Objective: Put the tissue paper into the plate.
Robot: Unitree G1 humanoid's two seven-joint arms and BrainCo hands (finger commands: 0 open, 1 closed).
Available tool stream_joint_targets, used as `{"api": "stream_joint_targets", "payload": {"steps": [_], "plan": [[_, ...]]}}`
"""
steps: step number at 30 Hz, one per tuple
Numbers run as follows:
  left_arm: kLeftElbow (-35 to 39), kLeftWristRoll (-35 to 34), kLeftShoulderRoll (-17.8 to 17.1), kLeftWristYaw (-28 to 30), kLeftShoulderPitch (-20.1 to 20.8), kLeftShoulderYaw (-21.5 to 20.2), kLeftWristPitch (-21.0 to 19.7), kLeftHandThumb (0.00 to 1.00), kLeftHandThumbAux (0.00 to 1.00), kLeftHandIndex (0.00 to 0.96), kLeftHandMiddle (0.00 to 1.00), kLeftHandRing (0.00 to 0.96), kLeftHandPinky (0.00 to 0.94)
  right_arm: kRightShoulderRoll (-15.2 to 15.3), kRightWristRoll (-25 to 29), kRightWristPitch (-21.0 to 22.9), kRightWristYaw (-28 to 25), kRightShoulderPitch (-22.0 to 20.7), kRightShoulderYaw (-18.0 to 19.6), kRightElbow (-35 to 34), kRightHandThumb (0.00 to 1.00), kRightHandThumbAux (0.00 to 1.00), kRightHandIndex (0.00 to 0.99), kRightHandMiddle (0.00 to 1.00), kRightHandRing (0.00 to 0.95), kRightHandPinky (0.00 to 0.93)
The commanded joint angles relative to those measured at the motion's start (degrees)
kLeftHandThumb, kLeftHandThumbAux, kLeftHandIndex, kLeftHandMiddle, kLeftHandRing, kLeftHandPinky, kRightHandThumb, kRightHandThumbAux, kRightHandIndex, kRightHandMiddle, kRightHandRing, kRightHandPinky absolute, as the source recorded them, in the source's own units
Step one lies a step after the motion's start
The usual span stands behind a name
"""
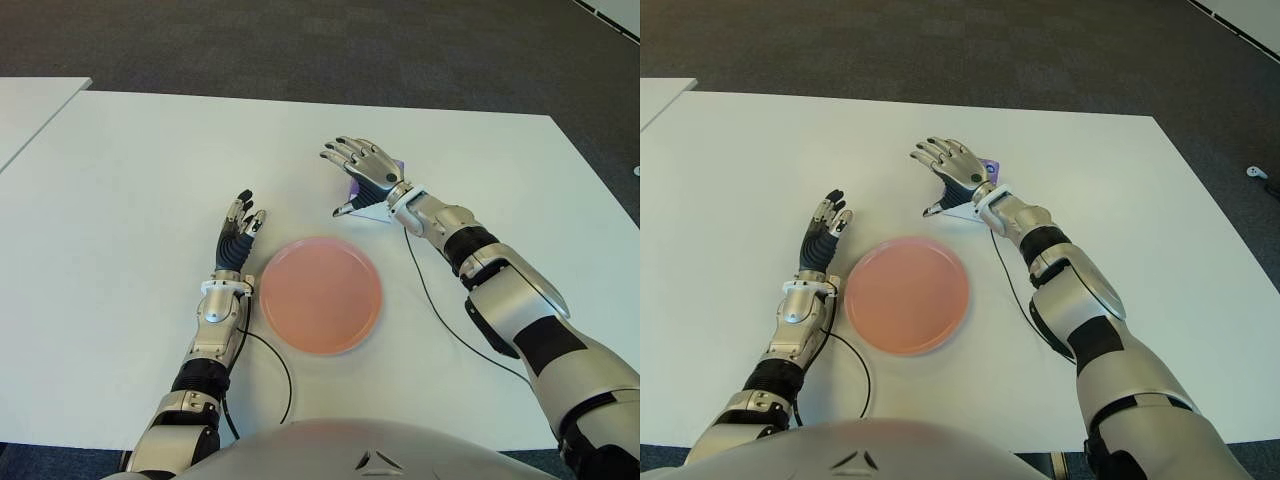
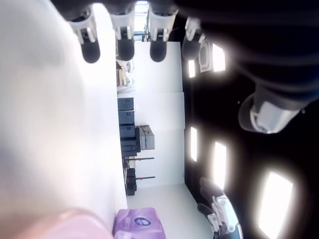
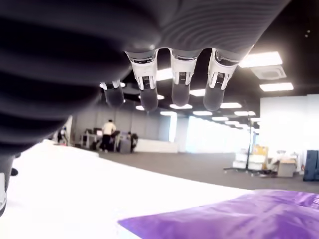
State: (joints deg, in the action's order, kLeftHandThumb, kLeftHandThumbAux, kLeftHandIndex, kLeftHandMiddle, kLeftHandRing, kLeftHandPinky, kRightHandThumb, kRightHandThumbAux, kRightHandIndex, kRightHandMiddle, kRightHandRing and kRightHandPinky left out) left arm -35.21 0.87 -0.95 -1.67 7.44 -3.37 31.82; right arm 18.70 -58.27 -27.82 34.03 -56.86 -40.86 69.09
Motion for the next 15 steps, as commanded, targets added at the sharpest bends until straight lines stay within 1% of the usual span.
{"api": "stream_joint_targets", "payload": {"steps": [1, 10, 13, 15], "plan": [[-2.88, 0.72, 0.79, -0.75, -2.35, 0.43, -1.21, 0.000, 0.446, 0.000, 0.000, 0.000, 0.000, -0.16, -0.58, 0.46, -0.28, -0.55, -1.66, 2.82, 0.164, 0.487, 0.000, 0.000, 0.000, 0.000], [-3.12, 0.71, 0.35, -0.26, -2.64, 0.28, -0.34, 0.000, 0.447, 0.000, 0.000, 0.000, 0.000, -0.41, 1.08, 2.42, -1.69, -0.27, -1.59, 4.68, 0.178, 0.489, 0.000, 0.000, 0.000, 0.000], [-3.06, 0.65, 0.27, -0.16, -2.81, 0.27, -0.38, 0.000, 0.445, 0.000, 0.000, 0.000, 0.000, -0.20, 1.51, 2.61, -1.82, -0.17, -1.39, 4.83, 0.179, 0.489, 0.000, 0.000, 0.000, 0.000], [-3.05, 0.60, 0.15, -0.12, -2.87, 0.22, -0.65, 0.000, 0.442, 0.000, 0.000, 0.000, 0.000, 0.53, 2.21, 2.39, -2.15, -0.23, -0.78, 4.98, 0.180, 0.491, 0.000, 0.000, 0.000, 0.000]]}}
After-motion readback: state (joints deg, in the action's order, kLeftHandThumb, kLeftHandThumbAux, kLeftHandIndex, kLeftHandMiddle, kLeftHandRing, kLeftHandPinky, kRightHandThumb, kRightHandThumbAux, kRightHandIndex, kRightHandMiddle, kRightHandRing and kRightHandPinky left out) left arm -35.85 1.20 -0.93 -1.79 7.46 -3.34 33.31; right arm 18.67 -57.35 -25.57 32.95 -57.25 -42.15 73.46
